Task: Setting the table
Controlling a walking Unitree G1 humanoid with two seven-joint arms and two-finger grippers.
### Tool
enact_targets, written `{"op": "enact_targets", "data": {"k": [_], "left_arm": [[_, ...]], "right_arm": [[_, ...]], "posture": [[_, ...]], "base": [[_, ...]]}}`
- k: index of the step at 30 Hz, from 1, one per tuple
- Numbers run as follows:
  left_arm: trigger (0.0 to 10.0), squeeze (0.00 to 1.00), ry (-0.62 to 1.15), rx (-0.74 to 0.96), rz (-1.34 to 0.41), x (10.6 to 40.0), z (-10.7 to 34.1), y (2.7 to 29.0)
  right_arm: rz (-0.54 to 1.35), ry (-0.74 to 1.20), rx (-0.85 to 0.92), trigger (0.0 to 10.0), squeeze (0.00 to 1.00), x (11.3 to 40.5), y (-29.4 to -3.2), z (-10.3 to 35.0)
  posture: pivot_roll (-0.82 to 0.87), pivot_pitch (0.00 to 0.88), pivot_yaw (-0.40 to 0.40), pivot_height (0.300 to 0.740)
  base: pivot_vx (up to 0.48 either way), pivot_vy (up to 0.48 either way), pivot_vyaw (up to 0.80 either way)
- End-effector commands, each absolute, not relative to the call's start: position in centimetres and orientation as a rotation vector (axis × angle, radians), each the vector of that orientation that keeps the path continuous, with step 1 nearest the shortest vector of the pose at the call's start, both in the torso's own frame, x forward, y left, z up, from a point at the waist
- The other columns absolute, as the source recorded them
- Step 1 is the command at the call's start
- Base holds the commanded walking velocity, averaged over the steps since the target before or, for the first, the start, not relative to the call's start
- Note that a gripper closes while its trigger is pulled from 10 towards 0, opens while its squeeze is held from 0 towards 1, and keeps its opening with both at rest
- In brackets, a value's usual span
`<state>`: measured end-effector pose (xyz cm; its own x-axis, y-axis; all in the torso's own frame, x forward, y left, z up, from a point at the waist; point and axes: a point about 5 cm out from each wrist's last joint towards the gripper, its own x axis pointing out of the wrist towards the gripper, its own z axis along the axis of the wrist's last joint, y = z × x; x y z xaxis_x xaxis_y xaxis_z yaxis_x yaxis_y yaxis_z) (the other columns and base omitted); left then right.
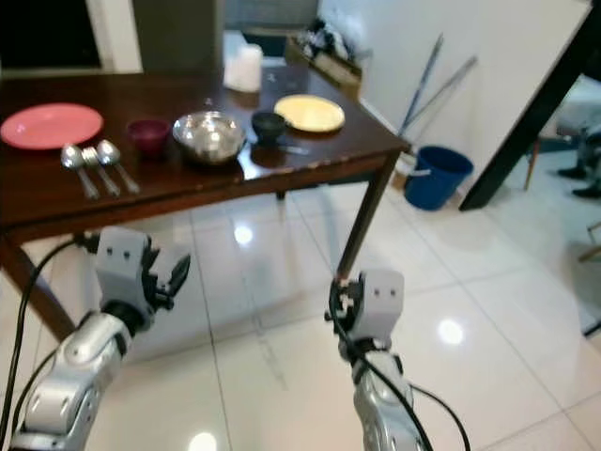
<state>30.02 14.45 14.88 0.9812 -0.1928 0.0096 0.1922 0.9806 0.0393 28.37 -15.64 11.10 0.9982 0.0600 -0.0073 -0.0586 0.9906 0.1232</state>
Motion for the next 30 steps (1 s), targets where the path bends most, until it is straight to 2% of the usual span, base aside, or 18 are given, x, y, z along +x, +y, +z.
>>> {"op": "enact_targets", "data": {"k": [1, 30], "left_arm": [[10.0, 0.00, -0.005, 0.045, -0.207, 30.02, 14.63, 14.12], [10.0, 0.00, -0.009, 0.048, -0.206, 30.11, 14.70, 14.17]], "right_arm": [[0.030, 0.034, 0.128, 10.0, 0.00, 28.10, -16.41, 10.60], [0.045, 0.027, 0.128, 10.0, 0.00, 28.23, -16.09, 10.70]], "posture": [[-0.10, 0.000, 0.002, 0.740], [-0.10, 0.000, 0.003, 0.740]], "base": [[0.000, 0.000, -0.80], [0.000, 0.000, -0.80]]}}
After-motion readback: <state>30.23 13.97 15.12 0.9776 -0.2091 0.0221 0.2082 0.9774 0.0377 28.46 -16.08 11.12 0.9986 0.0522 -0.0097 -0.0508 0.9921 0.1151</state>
